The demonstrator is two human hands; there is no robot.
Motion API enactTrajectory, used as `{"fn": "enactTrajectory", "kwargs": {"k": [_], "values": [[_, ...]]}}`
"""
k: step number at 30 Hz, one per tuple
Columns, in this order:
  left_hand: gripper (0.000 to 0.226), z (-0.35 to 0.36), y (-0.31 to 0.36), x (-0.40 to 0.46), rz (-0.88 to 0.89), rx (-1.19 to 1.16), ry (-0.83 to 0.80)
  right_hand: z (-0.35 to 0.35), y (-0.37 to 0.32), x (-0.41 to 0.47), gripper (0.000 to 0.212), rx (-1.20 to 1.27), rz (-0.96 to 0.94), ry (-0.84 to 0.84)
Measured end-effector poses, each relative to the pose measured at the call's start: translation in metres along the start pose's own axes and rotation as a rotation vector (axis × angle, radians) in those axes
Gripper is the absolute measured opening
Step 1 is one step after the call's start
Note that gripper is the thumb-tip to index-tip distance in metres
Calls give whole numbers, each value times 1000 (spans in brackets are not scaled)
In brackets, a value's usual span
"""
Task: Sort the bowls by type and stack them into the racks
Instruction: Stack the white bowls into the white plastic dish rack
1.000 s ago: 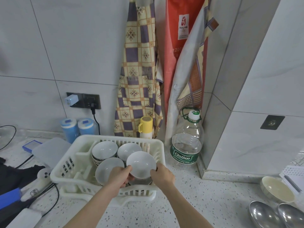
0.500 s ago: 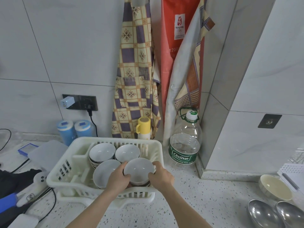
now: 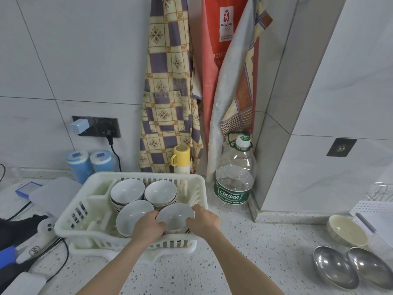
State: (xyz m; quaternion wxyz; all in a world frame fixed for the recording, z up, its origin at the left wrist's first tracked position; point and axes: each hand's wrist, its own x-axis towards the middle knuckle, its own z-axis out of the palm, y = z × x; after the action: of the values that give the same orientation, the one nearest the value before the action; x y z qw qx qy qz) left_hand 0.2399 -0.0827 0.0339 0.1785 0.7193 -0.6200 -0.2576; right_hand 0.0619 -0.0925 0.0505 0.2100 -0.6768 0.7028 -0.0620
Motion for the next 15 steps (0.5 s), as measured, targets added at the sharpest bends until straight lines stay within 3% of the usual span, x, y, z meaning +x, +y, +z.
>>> {"fn": "enactTrajectory", "kwargs": {"k": [5,11,15], "values": [[34,-1,-1,-1,29,158,-14,6,-1,-5,38,-82,-49,66],[39,-9,10,-9,57,269,-42,12,-2,-11,38,-159,-111,116],[44,-16,26,-21,82,387,-56,17,8,-24,38,65,-166,188]]}}
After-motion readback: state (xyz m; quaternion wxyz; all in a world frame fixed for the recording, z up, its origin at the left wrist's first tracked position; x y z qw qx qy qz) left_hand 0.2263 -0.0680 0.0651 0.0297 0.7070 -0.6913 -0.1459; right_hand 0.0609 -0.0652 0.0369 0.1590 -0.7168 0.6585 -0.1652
